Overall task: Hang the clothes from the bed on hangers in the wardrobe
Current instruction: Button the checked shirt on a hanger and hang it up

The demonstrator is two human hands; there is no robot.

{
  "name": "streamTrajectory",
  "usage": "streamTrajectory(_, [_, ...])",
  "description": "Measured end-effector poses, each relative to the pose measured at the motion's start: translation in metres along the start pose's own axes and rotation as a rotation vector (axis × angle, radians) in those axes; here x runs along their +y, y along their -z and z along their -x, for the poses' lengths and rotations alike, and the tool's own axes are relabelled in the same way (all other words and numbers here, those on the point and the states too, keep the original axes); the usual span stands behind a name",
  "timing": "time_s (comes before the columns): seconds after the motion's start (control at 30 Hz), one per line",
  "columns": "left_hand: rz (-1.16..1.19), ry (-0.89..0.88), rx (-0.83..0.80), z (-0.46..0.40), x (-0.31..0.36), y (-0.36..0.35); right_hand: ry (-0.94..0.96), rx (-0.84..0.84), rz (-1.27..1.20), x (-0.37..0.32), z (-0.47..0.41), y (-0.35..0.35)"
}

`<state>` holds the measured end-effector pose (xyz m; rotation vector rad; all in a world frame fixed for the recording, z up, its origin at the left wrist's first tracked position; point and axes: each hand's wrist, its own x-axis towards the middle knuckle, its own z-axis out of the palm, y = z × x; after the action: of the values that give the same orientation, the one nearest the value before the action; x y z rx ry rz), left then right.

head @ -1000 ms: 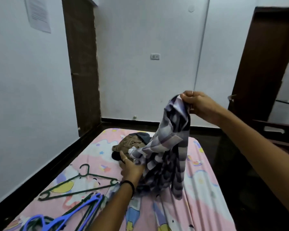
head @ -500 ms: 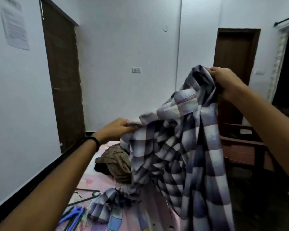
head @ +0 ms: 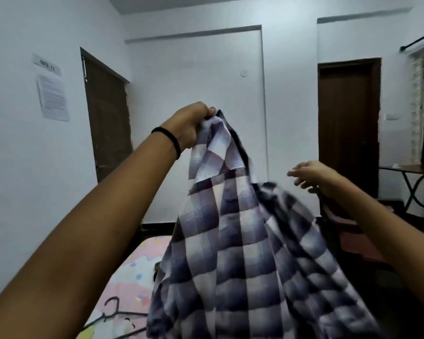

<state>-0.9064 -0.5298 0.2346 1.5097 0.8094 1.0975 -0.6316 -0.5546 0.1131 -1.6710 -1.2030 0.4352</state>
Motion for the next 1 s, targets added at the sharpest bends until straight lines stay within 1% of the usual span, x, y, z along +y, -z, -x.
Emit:
streamTrajectory(0.07, [0.050,-0.020,0.042,-0.001,0.009,-0.010,0.114,0.000,-0.068,-0.020,0.015,-0.002])
streamTrajectory(0.2, [0.200,-0.117,0.079,-0.001,0.025,-0.033,0.452,0.134,-0.209,-0.083,0.053,-0.001])
streamTrajectory(0.27, [0.271,-0.151,0.092,-0.004,0.035,-0.040,0.610,0.213,-0.171,-0.114,0.076,-0.003])
streamTrajectory(0.33, [0.323,-0.163,0.099,-0.007,0.048,-0.044,0.733,0.290,-0.069,-0.138,0.092,-0.008])
streamTrajectory(0.4, [0.346,-0.163,0.099,-0.006,0.063,-0.048,0.808,0.347,0.073,-0.155,0.096,-0.020])
streamTrajectory(0.43, [0.335,-0.175,0.104,-0.006,0.072,-0.050,0.822,0.345,0.142,-0.162,0.094,-0.027])
streamTrajectory(0.5, [0.298,-0.218,0.084,0.000,0.088,-0.056,0.790,0.340,0.252,-0.169,0.081,-0.042])
streamTrajectory(0.53, [0.254,-0.235,0.075,0.005,0.095,-0.059,0.761,0.370,0.289,-0.170,0.074,-0.047])
streamTrajectory(0.63, [0.042,-0.311,0.055,0.010,0.102,-0.059,0.754,0.596,0.331,-0.172,0.055,-0.047])
streamTrajectory(0.67, [-0.033,-0.341,0.054,0.009,0.101,-0.055,0.772,0.631,0.324,-0.174,0.050,-0.046])
streamTrajectory(0.73, [-0.263,-0.381,0.072,0.005,0.094,-0.043,0.765,0.580,0.309,-0.177,0.040,-0.037])
streamTrajectory(0.8, [-0.570,-0.379,0.103,0.002,0.083,-0.025,0.720,0.489,0.310,-0.181,0.034,-0.023])
streamTrajectory(0.83, [-0.760,-0.401,0.131,-0.001,0.078,-0.015,0.710,0.461,0.315,-0.183,0.032,-0.015])
streamTrajectory(0.87, [-1.001,-0.444,0.192,-0.003,0.071,-0.005,0.712,0.445,0.318,-0.187,0.031,-0.007])
streamTrajectory(0.93, [-1.501,-0.535,0.407,-0.013,0.053,0.014,0.726,0.446,0.325,-0.197,0.028,0.006])
streamTrajectory(0.97, [-1.680,-0.610,0.536,-0.019,0.042,0.021,0.731,0.459,0.328,-0.202,0.025,0.013])
streamTrajectory(1.0, [-1.780,-0.720,0.647,-0.025,0.030,0.026,0.732,0.478,0.334,-0.205,0.023,0.019])
